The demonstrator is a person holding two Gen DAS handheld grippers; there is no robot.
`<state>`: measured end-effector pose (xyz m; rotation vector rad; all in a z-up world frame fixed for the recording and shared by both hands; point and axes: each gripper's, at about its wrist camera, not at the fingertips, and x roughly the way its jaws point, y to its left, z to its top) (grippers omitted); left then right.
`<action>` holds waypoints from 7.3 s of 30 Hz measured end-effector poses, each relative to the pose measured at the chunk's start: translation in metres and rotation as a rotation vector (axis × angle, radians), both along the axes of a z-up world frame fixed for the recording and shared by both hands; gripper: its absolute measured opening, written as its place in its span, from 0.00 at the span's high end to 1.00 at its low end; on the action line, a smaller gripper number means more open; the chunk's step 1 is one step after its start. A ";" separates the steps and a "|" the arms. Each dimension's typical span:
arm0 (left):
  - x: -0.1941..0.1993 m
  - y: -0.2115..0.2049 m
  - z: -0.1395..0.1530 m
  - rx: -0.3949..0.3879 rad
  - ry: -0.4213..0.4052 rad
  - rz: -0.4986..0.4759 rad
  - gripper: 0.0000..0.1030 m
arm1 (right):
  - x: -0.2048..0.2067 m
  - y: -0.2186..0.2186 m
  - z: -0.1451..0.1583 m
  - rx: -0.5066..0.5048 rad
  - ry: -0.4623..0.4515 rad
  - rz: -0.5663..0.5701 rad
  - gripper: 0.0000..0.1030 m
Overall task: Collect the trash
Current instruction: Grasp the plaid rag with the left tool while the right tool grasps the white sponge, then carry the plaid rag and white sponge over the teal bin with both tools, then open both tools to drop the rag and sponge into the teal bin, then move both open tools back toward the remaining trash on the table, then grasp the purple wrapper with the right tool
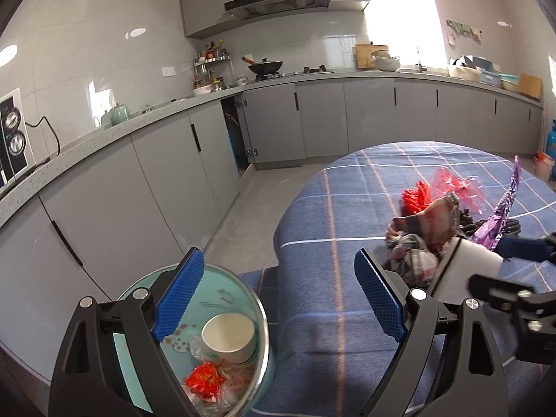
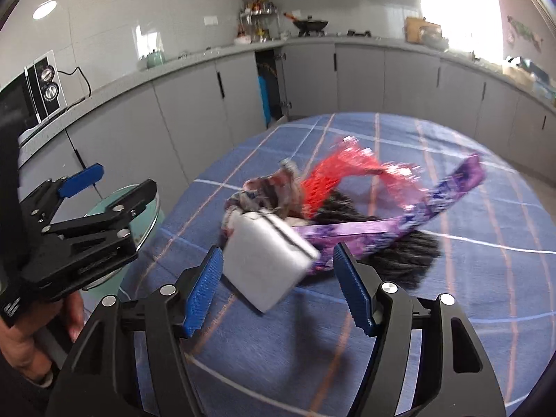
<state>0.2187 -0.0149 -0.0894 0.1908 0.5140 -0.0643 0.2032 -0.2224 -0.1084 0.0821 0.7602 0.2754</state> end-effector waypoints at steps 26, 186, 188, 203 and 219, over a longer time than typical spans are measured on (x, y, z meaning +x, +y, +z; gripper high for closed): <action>0.032 -0.089 -0.031 0.017 0.196 -0.274 0.52 | -0.052 -0.064 0.019 -0.047 -0.131 -0.108 0.80; -0.014 0.057 0.021 0.086 -0.030 0.121 0.27 | -0.007 0.054 0.033 -0.163 -0.283 0.051 0.49; -0.013 0.042 0.021 0.095 -0.032 0.089 0.27 | -0.012 0.035 0.034 -0.175 -0.281 0.015 0.49; 0.006 -0.050 0.009 0.138 -0.029 -0.082 0.21 | -0.003 -0.092 0.014 -0.133 -0.159 -0.316 0.45; 0.021 -0.053 -0.002 0.114 0.009 -0.102 0.20 | 0.037 -0.088 -0.007 -0.040 -0.003 -0.303 0.80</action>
